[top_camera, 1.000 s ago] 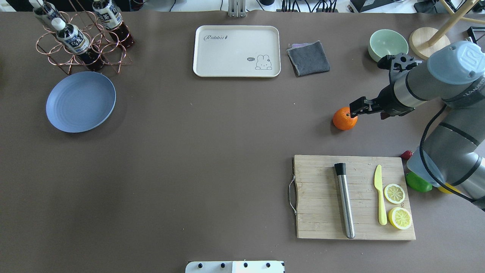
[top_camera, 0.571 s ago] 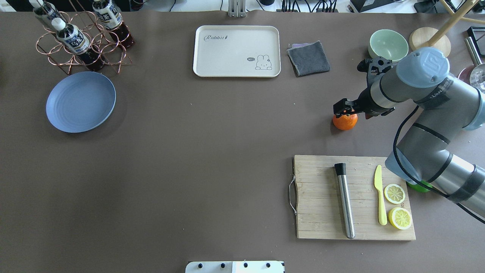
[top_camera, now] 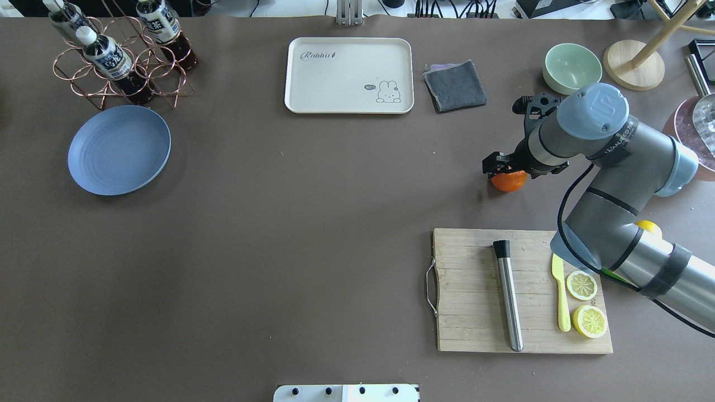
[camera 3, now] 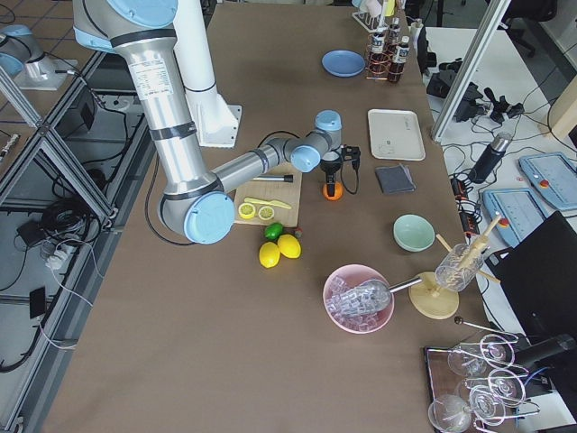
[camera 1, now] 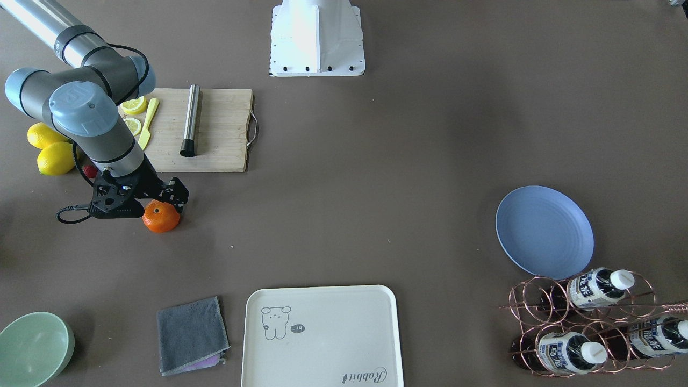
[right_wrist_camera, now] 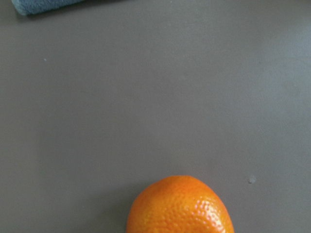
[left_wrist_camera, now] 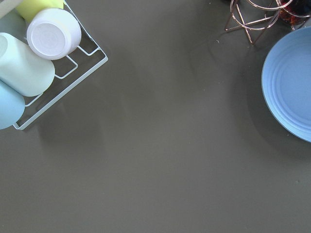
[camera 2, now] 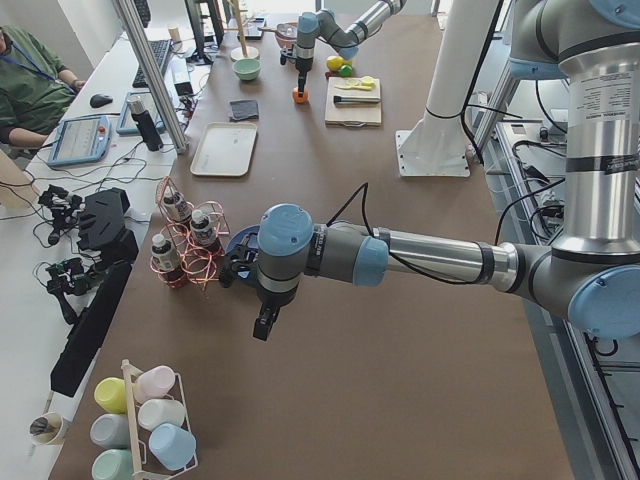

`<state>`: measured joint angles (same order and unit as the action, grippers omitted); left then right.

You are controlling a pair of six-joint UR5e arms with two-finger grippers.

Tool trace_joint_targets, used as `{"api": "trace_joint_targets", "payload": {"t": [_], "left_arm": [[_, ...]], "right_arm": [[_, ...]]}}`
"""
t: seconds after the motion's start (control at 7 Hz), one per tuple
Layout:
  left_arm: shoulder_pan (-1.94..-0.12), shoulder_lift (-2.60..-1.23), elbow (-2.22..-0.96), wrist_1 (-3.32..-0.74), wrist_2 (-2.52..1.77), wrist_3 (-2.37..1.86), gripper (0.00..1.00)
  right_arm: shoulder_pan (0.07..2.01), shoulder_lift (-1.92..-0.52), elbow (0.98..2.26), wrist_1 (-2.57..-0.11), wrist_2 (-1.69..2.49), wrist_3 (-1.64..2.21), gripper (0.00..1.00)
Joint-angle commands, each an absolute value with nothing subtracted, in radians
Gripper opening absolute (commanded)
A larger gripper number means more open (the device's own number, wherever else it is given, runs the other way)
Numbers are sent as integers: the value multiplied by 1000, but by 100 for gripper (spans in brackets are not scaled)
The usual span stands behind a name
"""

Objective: Pick orange to plate
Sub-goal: 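Close the right gripper on the orange and lift it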

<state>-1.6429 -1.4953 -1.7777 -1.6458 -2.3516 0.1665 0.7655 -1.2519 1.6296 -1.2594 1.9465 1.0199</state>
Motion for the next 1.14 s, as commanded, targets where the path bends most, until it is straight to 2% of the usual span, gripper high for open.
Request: {"api": "trace_joint_targets", "payload": {"t": [0.0,0.14,0.29,0.43,0.57,0.71,1.0], "left_arm": [[-1643,-1494,-1775,-1657,-2352,169,98],[-1643,-1490,-1773,-1669,-2350,167,98],[-1643,-1488,-1776,-1670,-2352,169,98],[-1643,-1482,-1775,-1687,-2352,169,98],[-1643,-1470,-1776,-1709,-2352,166,98],[-1643,-1459,-1776,-1710,-2352,167,98],[-1643,-1457,-1769,-1747,-2352,163,98]], "right_arm": [[755,-1247,1620,-1258,1939,1020,100],[756,-1227,1615,-1262,1936,1031,86],[756,-1224,1606,-1261,1934,1075,61],[756,-1221,1600,-1259,1934,1075,49],[773,-1204,1603,-1261,1936,1083,4],[845,-1136,1605,-1278,2047,1086,0],[859,-1083,1612,-1327,2063,1085,0]]}}
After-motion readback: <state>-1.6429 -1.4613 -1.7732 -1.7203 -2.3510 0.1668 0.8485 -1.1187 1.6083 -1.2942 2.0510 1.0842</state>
